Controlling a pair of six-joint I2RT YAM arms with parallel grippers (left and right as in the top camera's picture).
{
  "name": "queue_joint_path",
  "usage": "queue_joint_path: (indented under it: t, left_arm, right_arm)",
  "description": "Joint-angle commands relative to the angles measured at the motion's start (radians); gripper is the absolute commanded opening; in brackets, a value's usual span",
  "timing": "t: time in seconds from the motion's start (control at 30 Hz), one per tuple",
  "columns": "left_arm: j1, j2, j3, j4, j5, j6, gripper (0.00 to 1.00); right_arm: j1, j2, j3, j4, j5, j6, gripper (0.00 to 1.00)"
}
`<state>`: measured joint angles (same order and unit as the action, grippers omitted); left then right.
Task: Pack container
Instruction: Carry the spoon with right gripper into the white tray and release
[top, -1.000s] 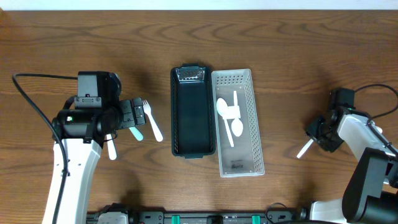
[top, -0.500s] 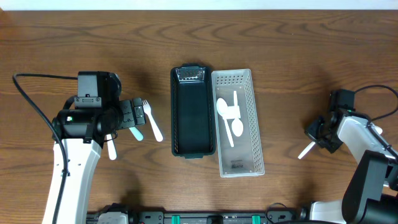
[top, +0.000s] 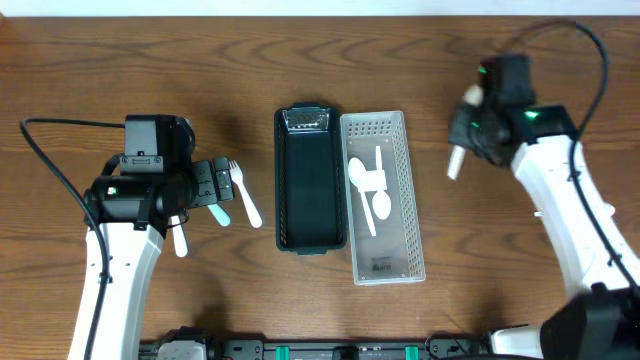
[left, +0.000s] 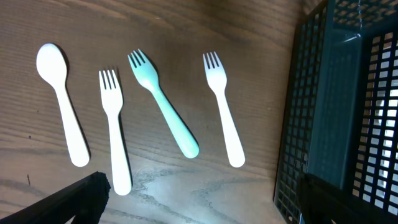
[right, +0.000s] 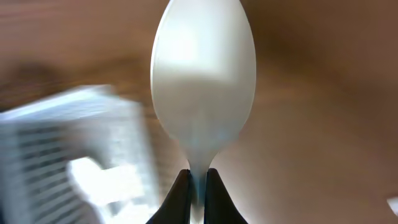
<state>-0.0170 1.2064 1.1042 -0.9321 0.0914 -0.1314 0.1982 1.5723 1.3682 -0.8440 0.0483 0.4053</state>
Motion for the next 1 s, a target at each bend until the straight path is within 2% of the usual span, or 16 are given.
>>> queue_joint_path:
  t: [0.0, 0.13, 0.37, 0.43, 0.53, 0.67, 0.83, 0.97]
  left_arm:
    - [0.000, 0.002, 0.019, -0.002, 0.003, -0.005, 0.98]
    - [0.000, 0.002, 0.019, -0.002, 0.003, -0.005, 0.98]
    - [0.000, 0.002, 0.019, -0.002, 0.003, -0.005, 0.98]
    - [0.000, 0.002, 0.019, -0.002, 0.003, -0.005, 0.98]
    - [0.000, 0.002, 0.019, -0.002, 0.003, -0.005, 0.98]
    - [0.000, 0.002, 0.019, -0.002, 0.003, -0.005, 0.98]
    - [0.000, 0.002, 0.019, -0.002, 0.003, -0.005, 0.98]
    - [0.000, 0.002, 0.019, -0.002, 0.003, -0.005, 0.98]
  right_arm:
    - [0.118, -0.007, 0.021, 0.003, -0.023, -0.058, 0.01]
    - [0.211, 0.047, 0.020, 0.011, -0.024, -0.043, 0.01]
    - [0.299, 0.251, 0.019, 0.011, -0.031, -0.034, 0.01]
    - [0.306, 0.289, 0.019, 0.013, -0.031, -0.033, 0.06]
    - [0.307, 0.312, 0.019, 0.014, -0.031, -0.033, 0.21]
    - [0.304, 0.301, 0.025, 0.033, -0.029, -0.040, 0.34]
    - [0.264, 0.240, 0.132, -0.027, 0.031, -0.047, 0.38]
    - [0.156, 0.148, 0.251, -0.092, 0.083, -0.021, 0.44]
